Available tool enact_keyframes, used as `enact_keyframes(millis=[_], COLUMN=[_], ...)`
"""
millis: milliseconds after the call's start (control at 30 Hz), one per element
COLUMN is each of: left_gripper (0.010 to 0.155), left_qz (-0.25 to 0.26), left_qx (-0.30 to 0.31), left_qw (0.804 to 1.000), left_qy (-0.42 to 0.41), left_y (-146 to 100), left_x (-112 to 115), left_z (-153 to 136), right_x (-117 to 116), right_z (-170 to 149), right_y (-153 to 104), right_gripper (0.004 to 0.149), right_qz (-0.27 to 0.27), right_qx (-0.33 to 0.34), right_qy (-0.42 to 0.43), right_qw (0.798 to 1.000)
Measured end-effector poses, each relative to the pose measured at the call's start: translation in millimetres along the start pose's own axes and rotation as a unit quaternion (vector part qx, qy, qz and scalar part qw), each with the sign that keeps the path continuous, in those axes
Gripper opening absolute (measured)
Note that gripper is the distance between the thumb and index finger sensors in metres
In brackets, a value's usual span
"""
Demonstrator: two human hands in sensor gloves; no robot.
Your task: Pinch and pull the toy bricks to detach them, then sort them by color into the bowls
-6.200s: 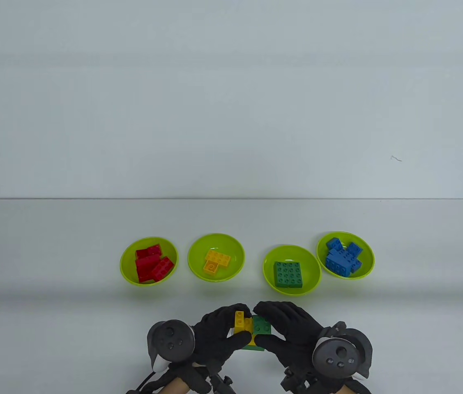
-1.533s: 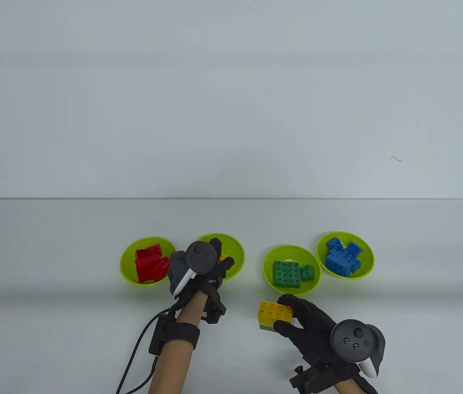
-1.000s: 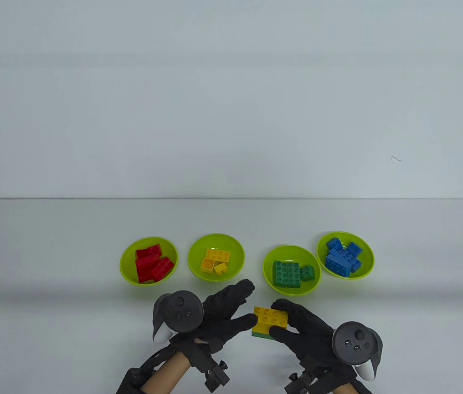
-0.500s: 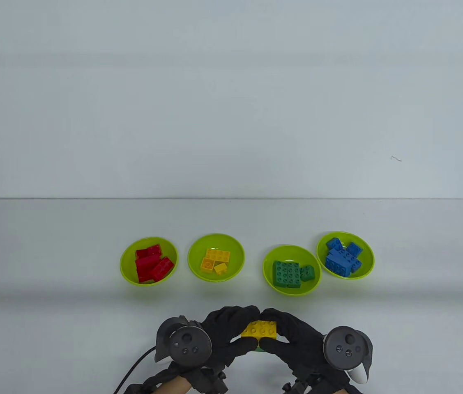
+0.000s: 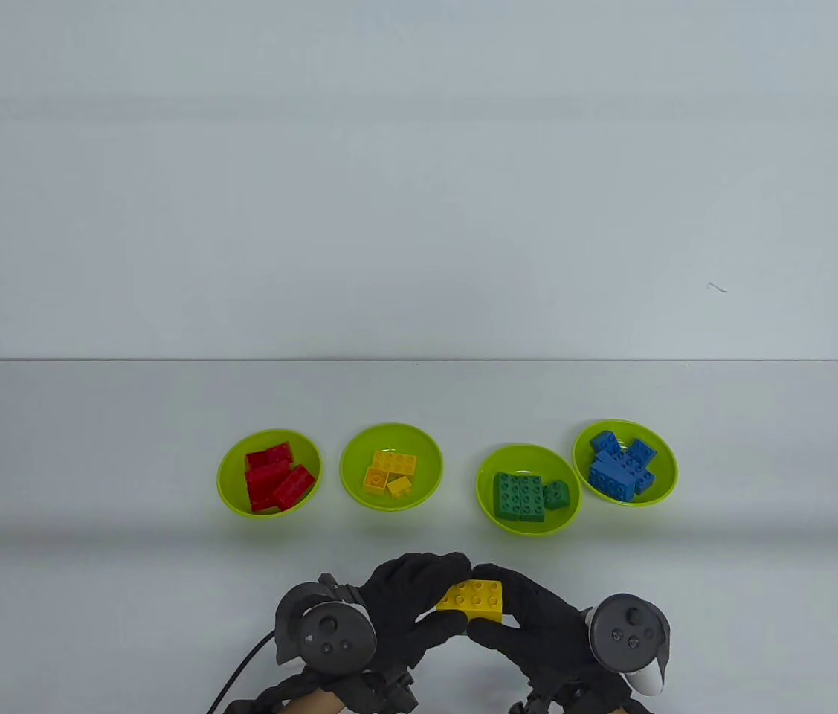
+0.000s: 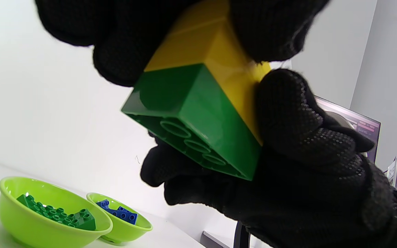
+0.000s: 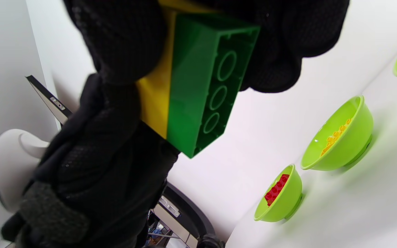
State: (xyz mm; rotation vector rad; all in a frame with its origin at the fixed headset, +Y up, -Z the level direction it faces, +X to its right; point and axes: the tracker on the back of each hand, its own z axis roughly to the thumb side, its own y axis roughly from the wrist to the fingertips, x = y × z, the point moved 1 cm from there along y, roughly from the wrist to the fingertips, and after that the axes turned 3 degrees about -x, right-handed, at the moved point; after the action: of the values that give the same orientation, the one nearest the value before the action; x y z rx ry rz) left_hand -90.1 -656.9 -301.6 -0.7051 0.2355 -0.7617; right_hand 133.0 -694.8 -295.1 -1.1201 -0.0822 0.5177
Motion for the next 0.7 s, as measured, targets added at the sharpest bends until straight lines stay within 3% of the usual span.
enact_keyframes(millis=[100, 400, 567, 700], left_gripper=[0.066, 0.064, 0.063, 0.063], left_qz=[-0.033, 0.012, -0.018, -0.008], left_qx=[-0.023, 0.025, -0.035, -0.025], left_qw=[0.999, 0.998, 0.998, 0.999], left_qy=[-0.024, 0.054, -0.055, -0.028], left_y=[1.1, -1.3, 1.1, 0.6], left_x=[3.0, 1.6, 0.2, -0.5], left_z=[-2.2, 8.0, -2.2, 0.2], right_x=[-1.1, -4.7, -4.9, -6.4], right_z=[1.3, -2.5, 2.6, 4.5], right_y=[0.1, -1.6, -1.5, -1.3], right_gripper=[0.063, 0.066, 0.064, 0.063], right_qz=[0.001, -0.016, -0.005, -0.017], right_qx=[0.001, -0.019, 0.003, 0.001], right_qy=[-0.003, 0.011, -0.021, -0.031], right_qw=[1.0, 1.0, 1.0, 0.999])
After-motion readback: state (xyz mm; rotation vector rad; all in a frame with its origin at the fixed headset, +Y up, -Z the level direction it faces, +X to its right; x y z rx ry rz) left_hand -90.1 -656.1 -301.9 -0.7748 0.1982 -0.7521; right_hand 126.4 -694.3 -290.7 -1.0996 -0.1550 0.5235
